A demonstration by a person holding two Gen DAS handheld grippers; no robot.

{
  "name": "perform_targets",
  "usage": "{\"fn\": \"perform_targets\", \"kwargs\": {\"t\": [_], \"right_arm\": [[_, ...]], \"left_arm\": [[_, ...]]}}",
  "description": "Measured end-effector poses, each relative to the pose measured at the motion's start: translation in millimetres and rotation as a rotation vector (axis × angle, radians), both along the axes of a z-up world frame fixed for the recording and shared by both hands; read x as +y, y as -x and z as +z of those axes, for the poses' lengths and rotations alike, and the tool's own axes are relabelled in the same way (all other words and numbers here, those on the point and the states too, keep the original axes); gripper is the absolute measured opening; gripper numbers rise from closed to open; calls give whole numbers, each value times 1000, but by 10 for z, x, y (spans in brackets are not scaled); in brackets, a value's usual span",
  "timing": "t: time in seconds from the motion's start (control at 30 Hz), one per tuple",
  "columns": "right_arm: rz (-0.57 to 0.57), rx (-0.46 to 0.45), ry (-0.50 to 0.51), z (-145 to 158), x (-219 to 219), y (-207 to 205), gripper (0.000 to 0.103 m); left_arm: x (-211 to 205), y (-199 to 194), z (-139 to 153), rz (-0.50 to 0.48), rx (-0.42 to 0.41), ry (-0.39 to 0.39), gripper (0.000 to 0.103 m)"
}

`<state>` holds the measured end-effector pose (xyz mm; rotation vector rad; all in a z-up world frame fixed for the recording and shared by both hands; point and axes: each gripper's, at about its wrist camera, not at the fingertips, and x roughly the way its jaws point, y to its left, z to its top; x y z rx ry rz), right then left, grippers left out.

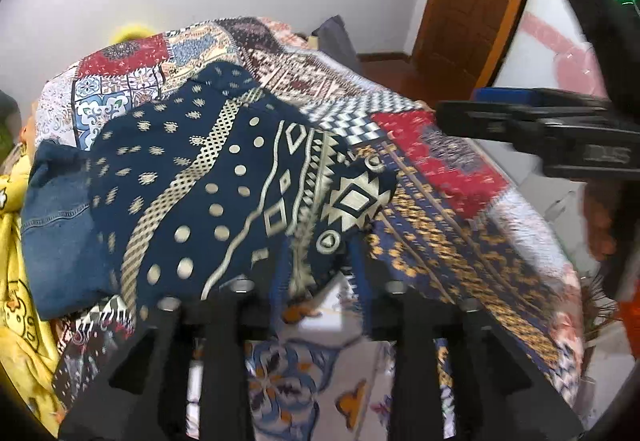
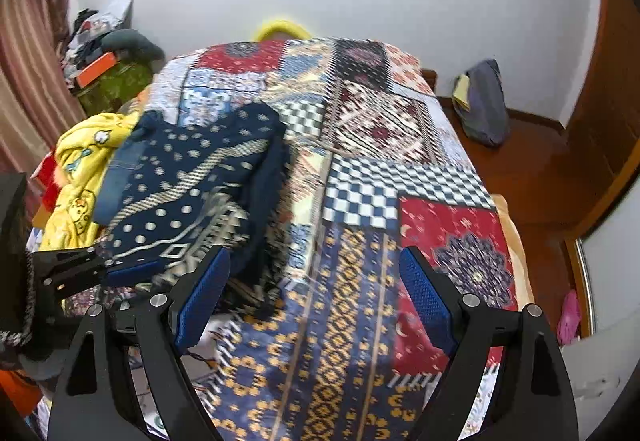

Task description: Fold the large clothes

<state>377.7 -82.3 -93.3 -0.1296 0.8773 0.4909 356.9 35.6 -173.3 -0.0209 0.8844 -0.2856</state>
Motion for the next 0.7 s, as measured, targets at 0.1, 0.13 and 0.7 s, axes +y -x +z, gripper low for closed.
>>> {"fn": "perform_targets", "kwargs": {"t": [0.1,0.13,0.7], "right_arm": [[40,-16,-19,23,139,-15,84],[55,-21,-23,22,200,-24,84],[207,67,59,-647,924,-360,84]], "left_arm": [[207,179,198,60,-69,-4,74],[302,213,265,96,-102,-30,75],[1405,-431,-257,367,-36,-22,83]]}}
